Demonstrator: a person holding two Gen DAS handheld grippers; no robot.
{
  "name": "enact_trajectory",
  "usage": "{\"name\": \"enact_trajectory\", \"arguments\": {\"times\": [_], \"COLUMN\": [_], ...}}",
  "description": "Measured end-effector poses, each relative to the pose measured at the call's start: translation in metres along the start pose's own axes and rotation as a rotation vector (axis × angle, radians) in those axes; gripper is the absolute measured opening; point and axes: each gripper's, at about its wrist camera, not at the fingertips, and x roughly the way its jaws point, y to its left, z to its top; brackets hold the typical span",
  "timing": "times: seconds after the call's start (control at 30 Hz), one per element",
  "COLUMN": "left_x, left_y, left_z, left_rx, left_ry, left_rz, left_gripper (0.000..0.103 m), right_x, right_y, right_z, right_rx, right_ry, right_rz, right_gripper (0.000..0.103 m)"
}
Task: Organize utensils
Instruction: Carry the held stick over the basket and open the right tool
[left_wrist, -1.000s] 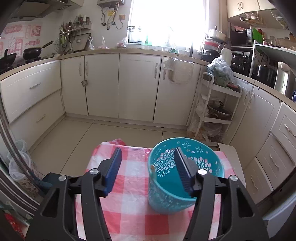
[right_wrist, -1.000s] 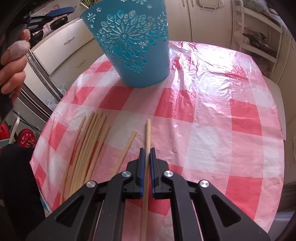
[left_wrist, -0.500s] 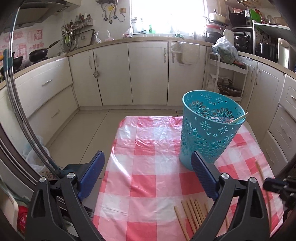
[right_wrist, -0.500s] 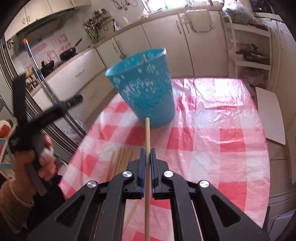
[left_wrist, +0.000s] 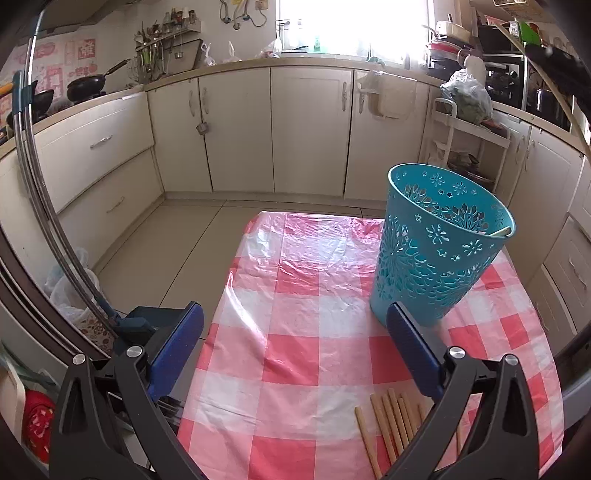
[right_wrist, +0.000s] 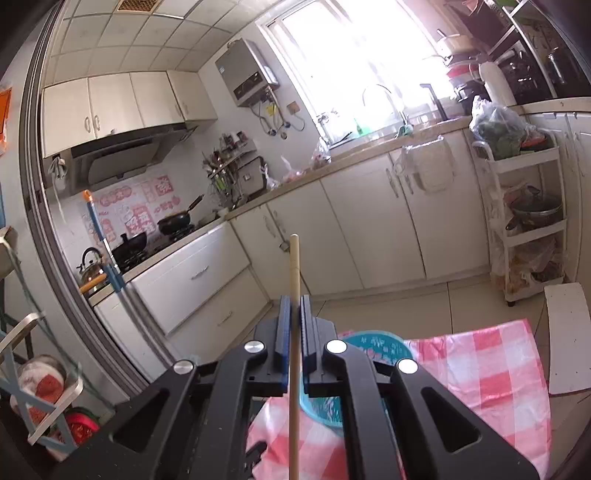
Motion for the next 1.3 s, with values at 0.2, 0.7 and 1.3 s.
{"name": "enact_trajectory", "arguments": {"times": [0.2, 0.7, 1.3], "left_x": [0.007, 0.014, 0.011], "left_y": [0.001, 0.003, 0.002], "left_z": [0.002, 0.003, 0.000], "left_rx": [-0.017, -0.044, -0.034], "left_ry": [0.019, 0.051, 0.050], "left_rz": [-0.007, -0.020, -0.012], "left_gripper": [0.095, 0.095, 0.095], "right_x": [0.041, 0.066, -0.027], "right_y": [-0.013, -0.025, -0.009], "right_z": [0.002, -0.036, -0.125], "right_rx": [0.027, -0.059, -0.169], "right_ry": [-0.106, 0.007, 0.234], "right_rz": [-0.179, -0.236, -0.257], "right_gripper": [0.006, 0.006, 0.030]}}
